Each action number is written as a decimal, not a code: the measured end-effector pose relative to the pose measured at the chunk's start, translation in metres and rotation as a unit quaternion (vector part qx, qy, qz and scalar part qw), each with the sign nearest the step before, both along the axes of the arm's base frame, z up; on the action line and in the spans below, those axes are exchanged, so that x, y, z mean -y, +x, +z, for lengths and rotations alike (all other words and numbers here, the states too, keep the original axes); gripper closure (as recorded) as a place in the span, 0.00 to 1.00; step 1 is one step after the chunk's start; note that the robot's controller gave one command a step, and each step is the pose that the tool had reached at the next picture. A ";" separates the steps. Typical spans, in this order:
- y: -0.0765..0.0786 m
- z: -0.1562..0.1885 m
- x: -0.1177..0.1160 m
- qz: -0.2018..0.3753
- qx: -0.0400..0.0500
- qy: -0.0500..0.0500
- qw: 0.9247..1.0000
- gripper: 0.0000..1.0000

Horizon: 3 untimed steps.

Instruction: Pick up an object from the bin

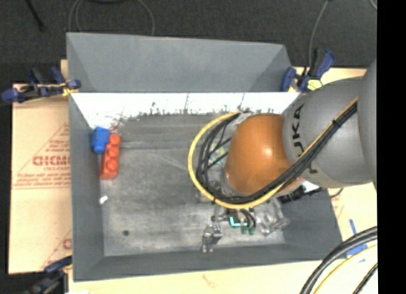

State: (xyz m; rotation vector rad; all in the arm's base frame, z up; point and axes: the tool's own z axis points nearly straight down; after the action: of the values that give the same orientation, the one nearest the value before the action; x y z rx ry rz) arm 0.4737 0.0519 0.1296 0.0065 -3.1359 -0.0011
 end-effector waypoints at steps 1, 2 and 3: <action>0.094 -0.050 0.019 -0.002 0.007 -0.001 1.000 0.00; 0.113 -0.053 0.123 -0.035 0.009 -0.001 0.999 0.00; 0.115 -0.051 0.120 -0.034 0.012 -0.001 0.999 1.00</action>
Offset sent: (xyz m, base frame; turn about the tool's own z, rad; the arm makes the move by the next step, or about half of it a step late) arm 0.0903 -0.0169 -0.0494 0.0016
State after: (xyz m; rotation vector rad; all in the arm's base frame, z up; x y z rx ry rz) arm 0.5887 -0.0682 0.0783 -0.1009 -3.1581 0.0011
